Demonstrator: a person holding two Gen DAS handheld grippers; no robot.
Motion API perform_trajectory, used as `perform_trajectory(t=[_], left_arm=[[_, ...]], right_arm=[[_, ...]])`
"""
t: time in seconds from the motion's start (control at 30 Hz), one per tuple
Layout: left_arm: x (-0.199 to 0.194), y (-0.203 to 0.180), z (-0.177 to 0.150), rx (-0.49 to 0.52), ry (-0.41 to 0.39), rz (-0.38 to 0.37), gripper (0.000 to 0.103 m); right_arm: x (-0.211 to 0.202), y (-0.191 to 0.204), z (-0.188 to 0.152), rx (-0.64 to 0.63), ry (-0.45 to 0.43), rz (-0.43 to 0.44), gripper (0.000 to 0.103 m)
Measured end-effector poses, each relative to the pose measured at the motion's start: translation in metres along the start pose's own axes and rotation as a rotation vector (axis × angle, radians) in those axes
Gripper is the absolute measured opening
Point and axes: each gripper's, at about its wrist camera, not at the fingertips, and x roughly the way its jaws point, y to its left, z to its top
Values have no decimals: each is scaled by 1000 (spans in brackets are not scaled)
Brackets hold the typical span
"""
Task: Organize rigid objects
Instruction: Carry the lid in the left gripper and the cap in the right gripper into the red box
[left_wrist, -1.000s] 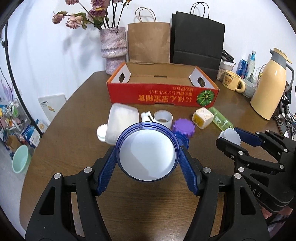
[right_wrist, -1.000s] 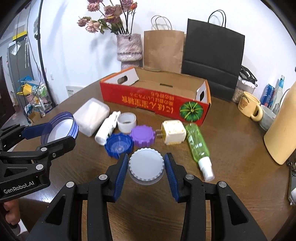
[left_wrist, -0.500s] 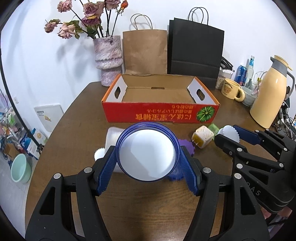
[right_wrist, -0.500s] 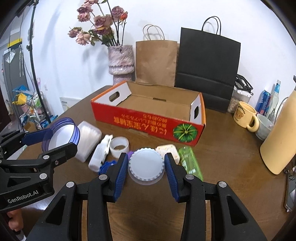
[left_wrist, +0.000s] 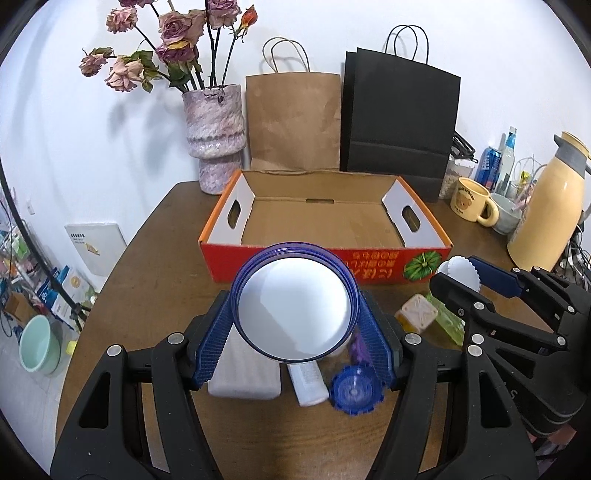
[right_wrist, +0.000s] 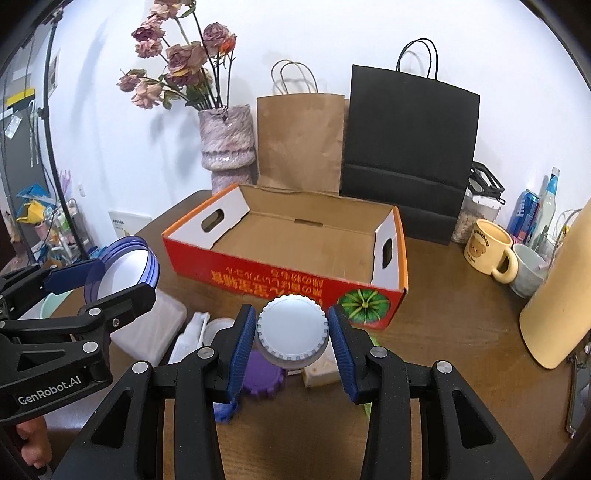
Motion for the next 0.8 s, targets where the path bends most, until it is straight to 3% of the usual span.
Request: perform_trajectory(t=[0.8], left_arm=[[78, 7, 51, -50, 11, 14, 63]], right_arm=[[68, -22, 53, 24, 10, -41, 45]])
